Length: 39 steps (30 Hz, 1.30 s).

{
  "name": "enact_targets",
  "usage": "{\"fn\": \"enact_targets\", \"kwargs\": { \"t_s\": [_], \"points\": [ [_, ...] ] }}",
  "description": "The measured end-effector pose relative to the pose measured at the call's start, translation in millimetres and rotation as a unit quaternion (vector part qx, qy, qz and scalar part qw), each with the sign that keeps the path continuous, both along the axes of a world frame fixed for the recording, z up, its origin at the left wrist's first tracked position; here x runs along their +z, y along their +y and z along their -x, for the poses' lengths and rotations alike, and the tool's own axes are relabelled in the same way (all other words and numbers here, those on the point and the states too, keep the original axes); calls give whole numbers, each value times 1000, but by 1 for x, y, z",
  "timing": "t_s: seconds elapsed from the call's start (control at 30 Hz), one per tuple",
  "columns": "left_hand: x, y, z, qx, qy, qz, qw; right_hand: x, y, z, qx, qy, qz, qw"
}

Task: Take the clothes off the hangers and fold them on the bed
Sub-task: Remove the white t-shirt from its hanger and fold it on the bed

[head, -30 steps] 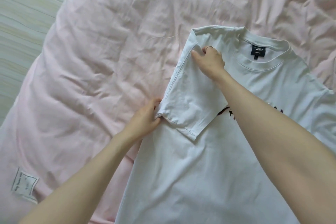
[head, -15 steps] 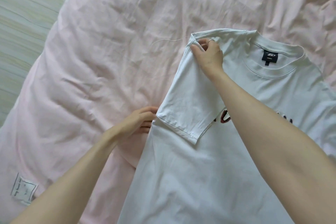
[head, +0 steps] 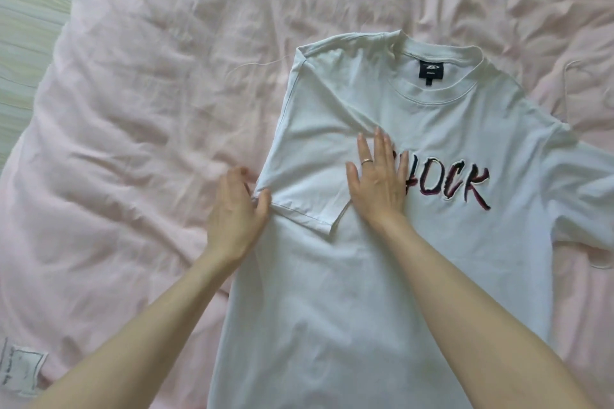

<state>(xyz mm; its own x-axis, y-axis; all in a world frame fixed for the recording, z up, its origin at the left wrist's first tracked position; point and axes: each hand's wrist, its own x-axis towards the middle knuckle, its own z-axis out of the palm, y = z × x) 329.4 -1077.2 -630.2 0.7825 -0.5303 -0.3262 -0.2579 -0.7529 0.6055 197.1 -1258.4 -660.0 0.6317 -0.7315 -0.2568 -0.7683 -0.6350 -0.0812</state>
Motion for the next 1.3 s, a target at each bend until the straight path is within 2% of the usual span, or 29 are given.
{"fn": "enact_targets", "kwargs": {
  "t_s": [0.07,0.1,0.13,0.2,0.27,0.37,0.47,0.63,0.77,0.8,0.83,0.87,0.93,0.97,1.03,1.17,1.2,1.23,1.3],
  "points": [
    [-1,-2,15,-111,-151,2,982,7,-1,25,-39,12,0,999],
    [0,-5,21,-168,-185,-9,968,10,1,37,-36,23,-6,999],
    [-1,-9,31,-234,-201,-20,951,13,4,54,-34,31,-20,999],
    [-2,-19,49,-352,-181,-65,916,19,11,82,-36,39,-57,997],
    [1,-29,75,-417,-152,-127,887,28,14,119,-73,32,-80,994],
    [3,-40,104,-388,-104,-181,898,37,4,165,-162,-19,-85,983],
    [10,-53,136,-394,-134,-130,900,44,-21,210,-267,-115,-68,954],
    [12,-89,195,-403,-109,-154,896,50,-73,276,-471,-241,-89,844],
    [10,-122,243,-407,-110,-152,894,42,-114,322,-479,-228,-77,844],
    [7,-130,254,-406,-113,-154,894,39,-124,330,-500,-236,-100,827],
    [5,-136,261,-409,-115,-157,892,36,-132,335,-537,-265,-130,790],
    [3,-142,268,-413,-118,-162,888,36,-138,337,-587,-318,-182,722],
    [-1,-148,276,-426,-124,-172,879,34,-150,341,-660,-421,-314,536],
    [-4,-151,279,-434,-126,-181,873,35,-156,343,-670,-458,-360,460],
    [-6,-152,277,-448,-128,-199,862,38,-167,344,-672,-501,-388,384],
    [-4,-156,268,-455,-126,-185,862,41,-185,334,-679,-555,-378,297],
    [-3,-156,266,-457,-120,-181,862,41,-188,329,-683,-563,-346,312],
    [-2,-156,265,-456,-110,-180,864,44,-191,325,-678,-570,-304,351],
    [-1,-158,263,-448,-81,-176,873,51,-194,316,-661,-542,-166,493]
  ]
}}
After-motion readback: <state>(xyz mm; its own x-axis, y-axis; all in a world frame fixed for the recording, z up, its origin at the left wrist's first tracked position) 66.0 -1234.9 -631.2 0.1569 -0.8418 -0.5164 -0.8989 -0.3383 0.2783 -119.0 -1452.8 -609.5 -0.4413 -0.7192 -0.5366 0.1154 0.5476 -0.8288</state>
